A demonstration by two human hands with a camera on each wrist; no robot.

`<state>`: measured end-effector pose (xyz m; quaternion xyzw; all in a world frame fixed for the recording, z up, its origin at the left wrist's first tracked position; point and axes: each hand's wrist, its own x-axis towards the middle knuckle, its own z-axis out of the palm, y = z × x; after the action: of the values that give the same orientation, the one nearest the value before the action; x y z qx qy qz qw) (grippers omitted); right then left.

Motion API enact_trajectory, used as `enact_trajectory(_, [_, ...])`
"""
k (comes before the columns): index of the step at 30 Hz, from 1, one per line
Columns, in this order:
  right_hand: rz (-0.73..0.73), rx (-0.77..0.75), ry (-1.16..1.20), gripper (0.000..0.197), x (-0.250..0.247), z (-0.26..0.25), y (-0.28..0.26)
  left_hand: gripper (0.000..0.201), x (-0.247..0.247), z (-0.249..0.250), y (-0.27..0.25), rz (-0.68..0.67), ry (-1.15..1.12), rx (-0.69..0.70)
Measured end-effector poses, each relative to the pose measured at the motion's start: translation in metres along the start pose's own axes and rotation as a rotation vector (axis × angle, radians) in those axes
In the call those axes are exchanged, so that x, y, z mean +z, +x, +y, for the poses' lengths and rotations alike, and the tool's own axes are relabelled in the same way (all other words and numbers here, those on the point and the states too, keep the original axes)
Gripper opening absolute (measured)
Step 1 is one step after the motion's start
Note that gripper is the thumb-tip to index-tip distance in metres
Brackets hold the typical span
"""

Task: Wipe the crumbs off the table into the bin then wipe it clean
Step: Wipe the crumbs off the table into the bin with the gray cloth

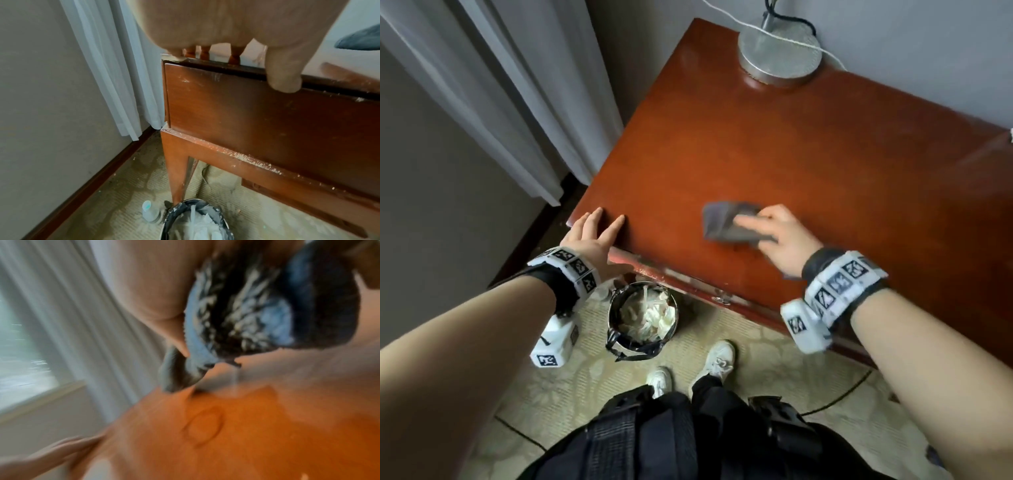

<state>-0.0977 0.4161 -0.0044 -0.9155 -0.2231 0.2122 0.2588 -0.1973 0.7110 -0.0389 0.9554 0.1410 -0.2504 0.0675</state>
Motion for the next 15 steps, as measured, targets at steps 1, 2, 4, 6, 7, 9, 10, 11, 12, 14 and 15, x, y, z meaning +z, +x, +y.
enact_trajectory(1, [0.143, 0.163, -0.023, 0.054, -0.002, 0.005, 0.004, 0.094, -0.001, 0.000, -0.002, 0.021, -0.017, 0.018])
enact_trajectory(2, [0.220, 0.349, -0.049, 0.054, 0.001, 0.008, 0.007, 0.092, -0.002, 0.000, -0.003, 0.033, -0.027, 0.032])
enact_trajectory(4, [0.197, 0.590, -0.101, 0.058, 0.015, -0.001, 0.006, 0.088, -0.005, -0.004, -0.006, 0.031, -0.024, 0.044])
enact_trajectory(6, [0.112, 0.494, -0.215, 0.065, 0.044, -0.020, -0.004, 0.087, -0.005, -0.011, -0.006, 0.036, -0.010, 0.064])
enact_trajectory(7, [0.058, 0.354, -0.259, 0.069, 0.061, -0.030, -0.012, 0.087, -0.004, -0.016, -0.004, 0.037, -0.008, 0.074])
enact_trajectory(9, [-0.123, 0.074, -0.220, 0.074, 0.089, -0.047, -0.028, 0.088, -0.004, -0.022, -0.003, 0.029, -0.003, 0.092])
enact_trajectory(10, [-0.227, -0.020, -0.171, 0.072, 0.096, -0.053, -0.033, 0.087, -0.005, -0.024, -0.003, 0.018, 0.002, 0.103])
enact_trajectory(11, [-0.304, -0.092, -0.126, 0.067, 0.097, -0.056, -0.034, 0.086, -0.005, -0.024, -0.002, 0.010, 0.010, 0.112])
enact_trajectory(12, [-0.318, -0.132, -0.079, 0.062, 0.092, -0.057, -0.030, 0.085, -0.005, -0.024, -0.002, 0.004, 0.021, 0.120])
enact_trajectory(14, [-0.182, -0.100, 0.047, 0.057, 0.074, -0.057, -0.012, 0.086, -0.003, -0.025, -0.001, 0.000, 0.044, 0.129])
enact_trajectory(15, [-0.072, -0.049, 0.107, 0.056, 0.061, -0.056, 0.002, 0.086, 0.000, -0.026, 0.001, -0.004, 0.058, 0.126])
